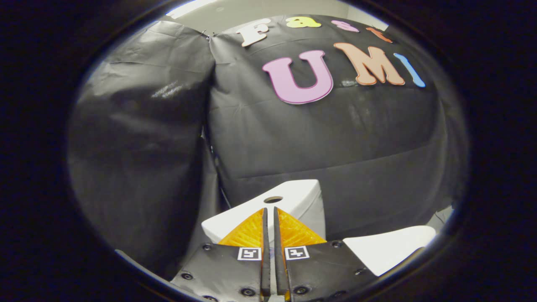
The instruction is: Open the toilet lid.
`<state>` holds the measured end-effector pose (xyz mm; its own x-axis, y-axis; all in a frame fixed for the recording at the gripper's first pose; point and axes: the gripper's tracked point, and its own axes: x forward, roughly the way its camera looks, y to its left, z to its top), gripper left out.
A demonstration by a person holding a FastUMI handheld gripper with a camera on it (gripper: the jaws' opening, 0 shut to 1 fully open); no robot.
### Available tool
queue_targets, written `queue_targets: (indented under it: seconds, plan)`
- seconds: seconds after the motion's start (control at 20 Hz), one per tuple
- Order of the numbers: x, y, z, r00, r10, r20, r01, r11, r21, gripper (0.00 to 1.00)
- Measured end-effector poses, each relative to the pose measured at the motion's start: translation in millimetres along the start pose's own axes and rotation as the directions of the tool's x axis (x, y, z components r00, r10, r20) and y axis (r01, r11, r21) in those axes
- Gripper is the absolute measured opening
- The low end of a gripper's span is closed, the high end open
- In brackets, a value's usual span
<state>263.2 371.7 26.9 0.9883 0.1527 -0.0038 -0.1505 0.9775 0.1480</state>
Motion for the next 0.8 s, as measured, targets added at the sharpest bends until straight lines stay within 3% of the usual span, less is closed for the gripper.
queue_targets:
  seconds: [0.25, 0.4, 0.8]
  plan:
    - [-29.7, -85.8, 39.4, 0.995, -0.09, 0.051, 0.093, 0.994, -0.058, 0.08]
    - [-51.8, -153.7, 64.6, 0.983, -0.162, 0.089, 0.171, 0.98, -0.098, 0.16]
    - [-133.7, -300.2, 86.9, 0.941, -0.32, 0.109, 0.334, 0.932, -0.143, 0.18]
